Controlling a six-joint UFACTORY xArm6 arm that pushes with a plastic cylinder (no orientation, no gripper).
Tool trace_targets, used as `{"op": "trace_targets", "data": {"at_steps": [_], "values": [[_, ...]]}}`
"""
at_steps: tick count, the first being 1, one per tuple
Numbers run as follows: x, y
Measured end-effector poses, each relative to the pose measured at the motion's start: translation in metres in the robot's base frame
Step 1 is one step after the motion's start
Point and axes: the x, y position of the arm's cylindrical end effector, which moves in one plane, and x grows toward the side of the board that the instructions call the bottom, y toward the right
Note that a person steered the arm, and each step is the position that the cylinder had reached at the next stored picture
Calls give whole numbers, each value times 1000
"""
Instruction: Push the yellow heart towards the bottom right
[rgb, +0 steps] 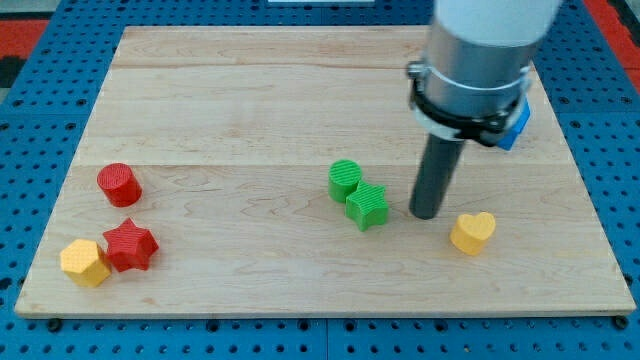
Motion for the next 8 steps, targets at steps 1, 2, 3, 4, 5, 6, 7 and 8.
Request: {"op": "trace_targets", "data": {"at_steps": [1,2,3,4,5,6,7,8], "values": [[1,12],[11,34],[18,54],[18,92],[26,100],[26,57],[26,28],[40,31]]}}
